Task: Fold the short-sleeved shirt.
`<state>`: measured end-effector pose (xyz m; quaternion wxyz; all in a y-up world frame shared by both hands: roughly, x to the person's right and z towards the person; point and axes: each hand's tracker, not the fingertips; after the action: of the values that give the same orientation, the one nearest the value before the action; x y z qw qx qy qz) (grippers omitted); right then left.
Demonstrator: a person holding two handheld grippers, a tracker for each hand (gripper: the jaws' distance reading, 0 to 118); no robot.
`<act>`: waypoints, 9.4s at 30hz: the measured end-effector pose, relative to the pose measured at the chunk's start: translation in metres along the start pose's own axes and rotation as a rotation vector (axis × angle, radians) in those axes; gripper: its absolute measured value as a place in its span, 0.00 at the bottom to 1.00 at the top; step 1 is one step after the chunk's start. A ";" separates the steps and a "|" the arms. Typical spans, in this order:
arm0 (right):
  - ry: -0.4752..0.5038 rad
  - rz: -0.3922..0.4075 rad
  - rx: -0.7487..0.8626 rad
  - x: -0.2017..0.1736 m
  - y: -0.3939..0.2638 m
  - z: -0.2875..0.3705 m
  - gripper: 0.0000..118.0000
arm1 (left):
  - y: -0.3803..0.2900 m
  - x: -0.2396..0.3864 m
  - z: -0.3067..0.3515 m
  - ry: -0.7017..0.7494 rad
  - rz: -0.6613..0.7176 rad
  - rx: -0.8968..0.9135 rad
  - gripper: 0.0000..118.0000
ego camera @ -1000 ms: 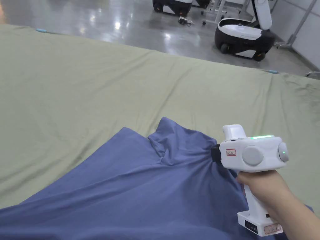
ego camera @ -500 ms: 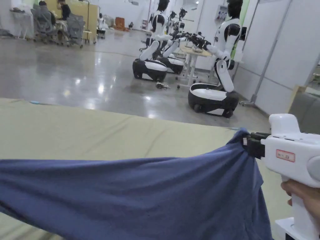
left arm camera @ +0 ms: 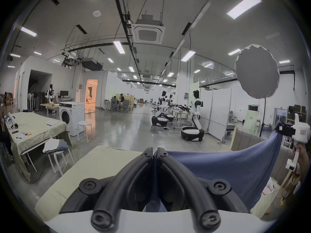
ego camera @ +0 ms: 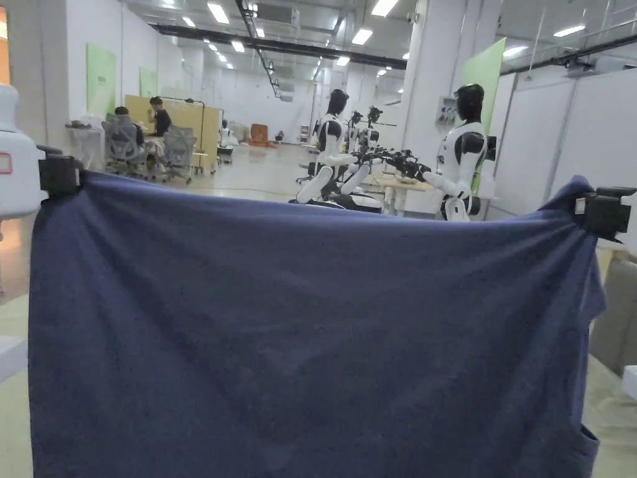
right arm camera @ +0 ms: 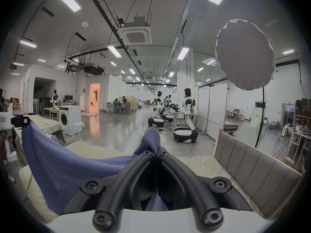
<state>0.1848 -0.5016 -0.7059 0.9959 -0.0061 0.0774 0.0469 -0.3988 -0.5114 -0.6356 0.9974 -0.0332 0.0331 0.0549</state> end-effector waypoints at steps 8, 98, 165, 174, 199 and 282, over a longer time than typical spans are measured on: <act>-0.014 -0.092 0.063 0.004 0.039 -0.093 0.01 | 0.048 0.007 -0.090 0.061 -0.118 0.027 0.01; -0.012 -0.019 -0.416 -0.065 -0.374 0.236 0.00 | -0.407 -0.016 0.220 0.002 -0.030 -0.487 0.00; 0.024 0.061 -0.794 -0.001 -0.395 -0.005 0.06 | -0.365 -0.023 -0.044 -0.076 -0.038 -0.797 0.02; -0.013 0.045 -0.881 0.014 -0.439 -0.041 0.06 | -0.407 -0.018 -0.086 -0.060 -0.078 -0.904 0.02; -0.066 -0.055 -0.579 -0.034 -0.406 0.185 0.00 | -0.414 -0.002 0.124 0.047 0.017 -0.599 0.05; -0.056 0.002 -0.377 -0.006 -0.307 0.077 0.01 | -0.298 0.003 -0.025 -0.033 0.007 -0.487 0.00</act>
<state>0.2200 -0.8059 -0.6275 0.9789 -0.1910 0.0397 0.0615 -0.3637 -0.8087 -0.6425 0.9602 -0.2715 0.0028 0.0654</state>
